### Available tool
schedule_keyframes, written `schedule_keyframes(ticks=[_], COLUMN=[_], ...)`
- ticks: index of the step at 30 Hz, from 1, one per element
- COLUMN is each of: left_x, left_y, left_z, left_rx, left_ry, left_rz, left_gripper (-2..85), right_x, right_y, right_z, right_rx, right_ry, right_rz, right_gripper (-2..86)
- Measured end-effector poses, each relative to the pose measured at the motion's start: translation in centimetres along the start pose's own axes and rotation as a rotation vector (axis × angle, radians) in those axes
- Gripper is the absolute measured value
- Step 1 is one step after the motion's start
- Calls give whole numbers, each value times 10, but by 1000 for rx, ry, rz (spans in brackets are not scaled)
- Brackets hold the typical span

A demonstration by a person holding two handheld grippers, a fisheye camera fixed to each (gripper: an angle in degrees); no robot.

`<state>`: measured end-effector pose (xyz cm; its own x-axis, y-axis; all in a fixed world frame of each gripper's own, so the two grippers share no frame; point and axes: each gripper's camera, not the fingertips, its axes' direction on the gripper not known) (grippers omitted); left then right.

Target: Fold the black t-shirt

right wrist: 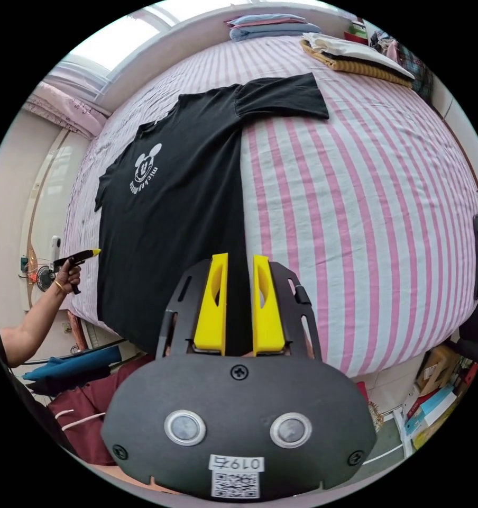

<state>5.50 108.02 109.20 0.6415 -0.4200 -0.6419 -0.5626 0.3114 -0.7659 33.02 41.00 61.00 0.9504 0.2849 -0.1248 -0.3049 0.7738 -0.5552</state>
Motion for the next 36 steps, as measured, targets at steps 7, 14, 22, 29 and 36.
schedule_keyframes(ticks=[7,14,22,29,36], left_x=[3,-2,17,65,74], left_y=[-9,-20,-31,-26,-11], left_z=[-7,-24,-41,-64,-25], left_rx=[-14,-22,-40,-21,-125], left_ry=[-16,-37,-180,-465,-453], left_rz=[0,-30,41,155,213], left_gripper=[5,3,4,5,6], right_x=[-3,-5,-29,-58,-111], right_y=[-5,-10,-26,-22,-17], right_z=[-29,-68,-122,-198,-203], right_rx=[-55,-65,-96,12,-149], right_ry=[22,58,185,237,359], right_rz=[-36,-34,-65,-89,-183], right_gripper=[-4,-9,-4,38,-5])
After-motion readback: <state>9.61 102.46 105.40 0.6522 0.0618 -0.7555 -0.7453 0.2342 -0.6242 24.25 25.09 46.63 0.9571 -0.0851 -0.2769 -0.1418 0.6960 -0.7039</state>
